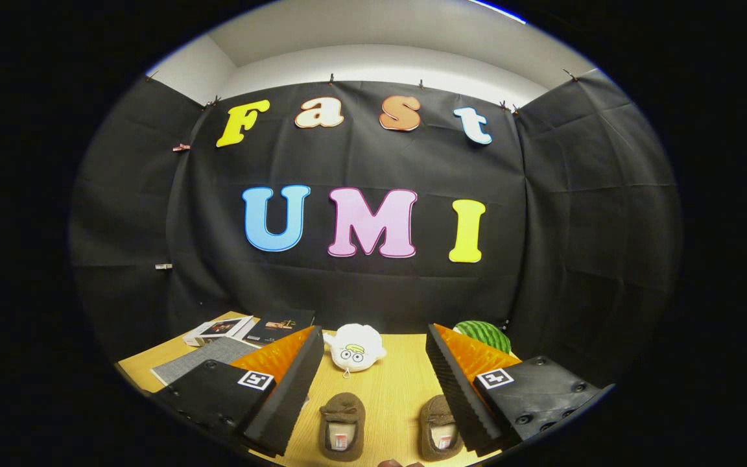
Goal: Open the storage box then place both shoes into the box .Put the left shoe in first, then the right shoe, with the right side of both shoes facing outward in a uniform manner.
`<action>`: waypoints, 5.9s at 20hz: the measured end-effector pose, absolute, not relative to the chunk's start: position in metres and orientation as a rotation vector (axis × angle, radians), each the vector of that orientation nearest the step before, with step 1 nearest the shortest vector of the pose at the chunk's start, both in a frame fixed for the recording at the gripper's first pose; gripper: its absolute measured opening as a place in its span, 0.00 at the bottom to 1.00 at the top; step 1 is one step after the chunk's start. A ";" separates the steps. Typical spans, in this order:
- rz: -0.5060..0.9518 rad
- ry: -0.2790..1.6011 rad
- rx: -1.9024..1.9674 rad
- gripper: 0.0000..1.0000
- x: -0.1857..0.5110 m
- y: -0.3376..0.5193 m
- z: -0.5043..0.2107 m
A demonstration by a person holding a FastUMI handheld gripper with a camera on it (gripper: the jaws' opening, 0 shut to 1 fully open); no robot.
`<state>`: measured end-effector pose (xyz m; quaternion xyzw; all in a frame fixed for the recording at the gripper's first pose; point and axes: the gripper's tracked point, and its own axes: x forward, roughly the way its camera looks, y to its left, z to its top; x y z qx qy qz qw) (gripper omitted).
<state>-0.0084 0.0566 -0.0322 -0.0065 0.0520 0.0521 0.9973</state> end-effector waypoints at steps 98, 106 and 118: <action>0.997 1.295 0.783 0.05 -0.067 0.518 -0.093; 0.967 1.318 0.747 0.05 -0.063 0.558 -0.118; 0.933 1.036 0.512 0.97 -0.036 0.471 -0.108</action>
